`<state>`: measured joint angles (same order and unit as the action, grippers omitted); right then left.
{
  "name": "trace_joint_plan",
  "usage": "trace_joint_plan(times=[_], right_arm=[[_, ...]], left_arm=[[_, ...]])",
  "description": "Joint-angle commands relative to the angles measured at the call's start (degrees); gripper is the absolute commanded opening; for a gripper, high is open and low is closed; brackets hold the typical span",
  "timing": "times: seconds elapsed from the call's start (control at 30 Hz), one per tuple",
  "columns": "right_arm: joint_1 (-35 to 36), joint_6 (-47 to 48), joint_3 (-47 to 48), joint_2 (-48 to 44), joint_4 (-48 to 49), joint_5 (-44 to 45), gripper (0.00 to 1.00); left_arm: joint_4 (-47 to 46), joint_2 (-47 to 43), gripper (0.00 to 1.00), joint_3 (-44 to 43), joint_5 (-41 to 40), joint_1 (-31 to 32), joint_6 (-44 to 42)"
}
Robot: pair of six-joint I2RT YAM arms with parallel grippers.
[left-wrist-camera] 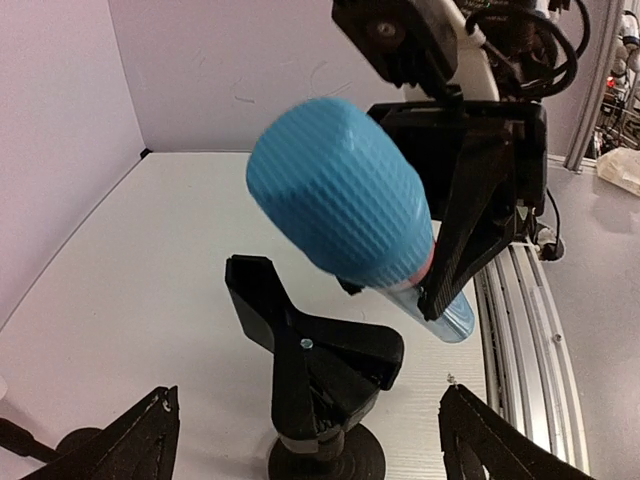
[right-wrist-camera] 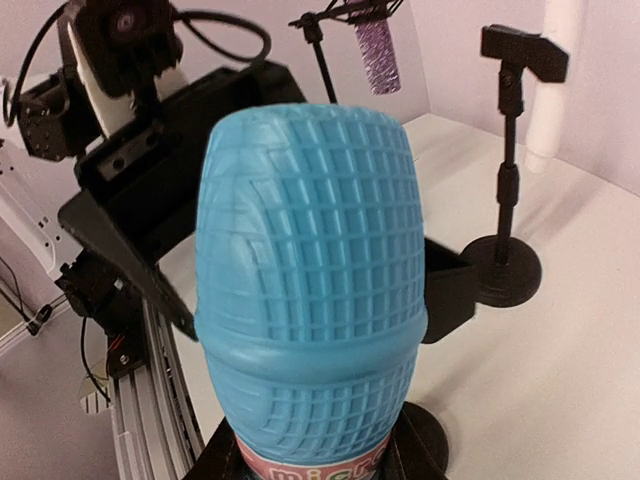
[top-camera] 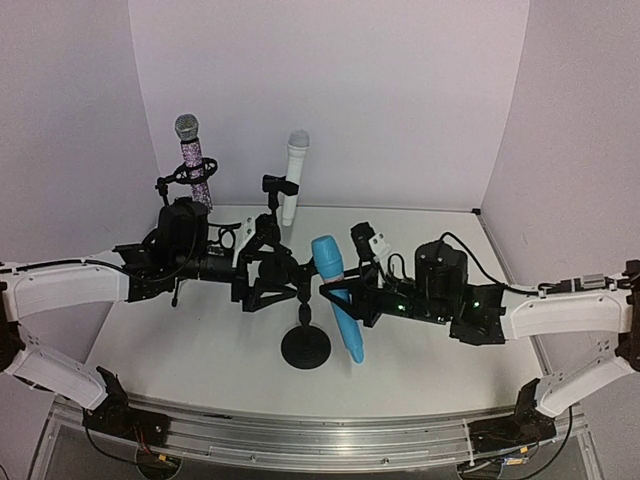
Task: Attach the microphones to the stand
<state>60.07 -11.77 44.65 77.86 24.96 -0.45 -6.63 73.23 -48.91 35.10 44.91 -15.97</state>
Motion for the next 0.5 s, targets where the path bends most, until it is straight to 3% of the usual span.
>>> trace_joint_plan(times=[0.0, 0.13, 0.47], right_arm=[[0.31, 1.6, 0.14, -5.76, -4.3, 10.6, 0.0], [0.31, 3.19, 2.69, -7.38, -11.52, 14.97, 0.0], [0.35, 3.5, 1.1, -10.09, -11.53, 16.49, 0.0]], left_arm=[[-3.51, -3.62, 0.99, 3.05, -11.74, 5.27, 1.71], [-5.75, -6.03, 0.99, 5.37, -23.65, 11.02, 3.08], [-8.46, -3.4, 1.0, 3.83, -43.66, 18.17, 13.85]])
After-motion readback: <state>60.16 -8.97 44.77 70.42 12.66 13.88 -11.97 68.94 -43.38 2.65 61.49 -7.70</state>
